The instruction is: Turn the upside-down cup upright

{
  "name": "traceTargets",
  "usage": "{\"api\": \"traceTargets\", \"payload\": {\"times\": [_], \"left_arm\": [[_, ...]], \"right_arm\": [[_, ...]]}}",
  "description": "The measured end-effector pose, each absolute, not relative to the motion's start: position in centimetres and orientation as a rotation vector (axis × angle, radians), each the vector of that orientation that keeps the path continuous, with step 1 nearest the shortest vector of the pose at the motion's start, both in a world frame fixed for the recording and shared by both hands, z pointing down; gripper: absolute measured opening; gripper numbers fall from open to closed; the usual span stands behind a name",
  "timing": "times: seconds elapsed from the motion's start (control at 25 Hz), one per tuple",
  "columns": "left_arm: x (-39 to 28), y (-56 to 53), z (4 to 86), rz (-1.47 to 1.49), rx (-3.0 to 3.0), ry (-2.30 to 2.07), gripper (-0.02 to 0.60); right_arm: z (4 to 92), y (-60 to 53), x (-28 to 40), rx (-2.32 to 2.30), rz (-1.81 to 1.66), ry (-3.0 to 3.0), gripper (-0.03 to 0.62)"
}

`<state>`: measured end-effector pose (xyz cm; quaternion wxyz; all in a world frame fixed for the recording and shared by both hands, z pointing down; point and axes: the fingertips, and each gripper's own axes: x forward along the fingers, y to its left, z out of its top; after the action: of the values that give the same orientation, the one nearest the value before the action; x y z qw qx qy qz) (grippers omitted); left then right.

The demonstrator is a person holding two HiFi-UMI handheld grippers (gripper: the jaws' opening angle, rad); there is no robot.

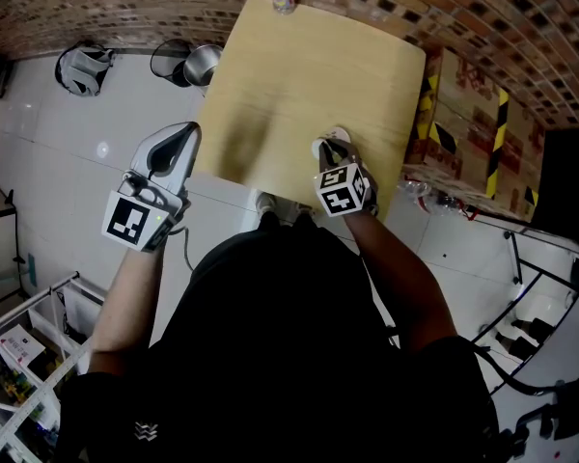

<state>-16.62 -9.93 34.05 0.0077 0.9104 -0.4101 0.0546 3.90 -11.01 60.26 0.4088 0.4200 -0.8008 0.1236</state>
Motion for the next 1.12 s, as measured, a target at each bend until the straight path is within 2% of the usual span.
{"api": "traceTargets", "payload": {"times": [0.44,0.88,1.12], "left_arm": [[-18.8,-8.9,33.9,0.232,2.811,-1.357,0.000],[-20.5,-8.6,33.9,0.238,2.771,-1.416,0.000],[-19.7,-9.3,33.8,0.219,2.787,-1.395,0.000]], "right_arm": [[62.5,-9.8,-0.9,0.912,0.243,-2.029,0.035],[63.9,-9.1,-1.1,0.861,0.251,-2.078,0.038],[62.6,-9.7,0.0,0.899,0.291,-2.161,0.091]]}}
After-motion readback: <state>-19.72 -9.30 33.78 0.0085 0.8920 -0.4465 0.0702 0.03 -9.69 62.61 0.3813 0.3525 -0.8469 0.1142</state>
